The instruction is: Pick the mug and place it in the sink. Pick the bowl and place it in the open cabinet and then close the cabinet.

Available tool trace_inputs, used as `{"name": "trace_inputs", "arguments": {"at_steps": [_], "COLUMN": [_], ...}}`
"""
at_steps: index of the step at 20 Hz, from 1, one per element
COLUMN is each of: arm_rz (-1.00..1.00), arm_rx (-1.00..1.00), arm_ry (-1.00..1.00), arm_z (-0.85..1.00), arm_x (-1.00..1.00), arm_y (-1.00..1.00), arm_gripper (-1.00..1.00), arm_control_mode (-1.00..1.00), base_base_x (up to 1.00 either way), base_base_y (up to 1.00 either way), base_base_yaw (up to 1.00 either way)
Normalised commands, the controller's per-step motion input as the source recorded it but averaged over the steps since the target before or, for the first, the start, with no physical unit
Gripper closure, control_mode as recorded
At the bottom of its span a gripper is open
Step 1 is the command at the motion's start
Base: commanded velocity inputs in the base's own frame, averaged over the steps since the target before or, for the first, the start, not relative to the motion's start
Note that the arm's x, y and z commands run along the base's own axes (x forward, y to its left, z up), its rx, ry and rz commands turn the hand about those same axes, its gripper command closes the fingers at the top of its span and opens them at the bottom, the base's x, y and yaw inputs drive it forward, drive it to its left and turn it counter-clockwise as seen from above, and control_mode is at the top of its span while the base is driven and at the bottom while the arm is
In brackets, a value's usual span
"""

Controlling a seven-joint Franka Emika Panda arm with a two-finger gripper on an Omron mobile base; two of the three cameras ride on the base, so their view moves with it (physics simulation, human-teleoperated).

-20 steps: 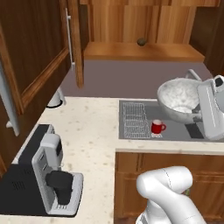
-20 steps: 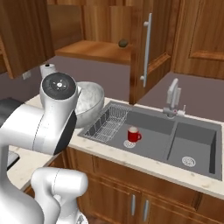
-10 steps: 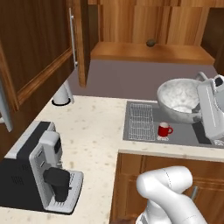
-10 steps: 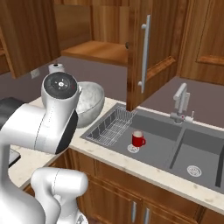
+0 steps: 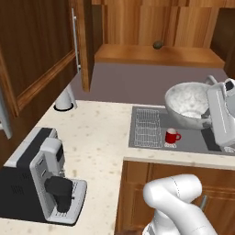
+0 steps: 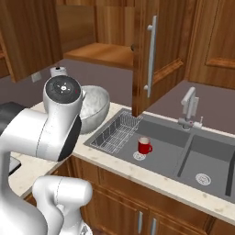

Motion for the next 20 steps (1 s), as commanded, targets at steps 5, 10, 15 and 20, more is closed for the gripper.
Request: {"name": "trace_inputs", "arguments": {"at_steps": [5,10,15,20], "arm_rz": [0.00,0.00,0.00,0.00], "arm_rx": [0.00,0.00,0.00,0.00], "arm_ry": [0.00,0.00,0.00,0.00], "arm_z": [0.00,0.00,0.00,0.00], "arm_x": [0.00,0.00,0.00,0.00], "arm_y": [0.00,0.00,0.00,0.00], "arm_gripper": [1.00,1.00,1.00,1.00], "arm_control_mode": [1.00,1.00,1.00,1.00], "base_base_x": [1.00,0.57,0.95,1.00], "base_base_y": [0.50,0.57,1.00,1.00], "base_base_yaw": [-0.09,-0.58,-0.23,-0.13]}}
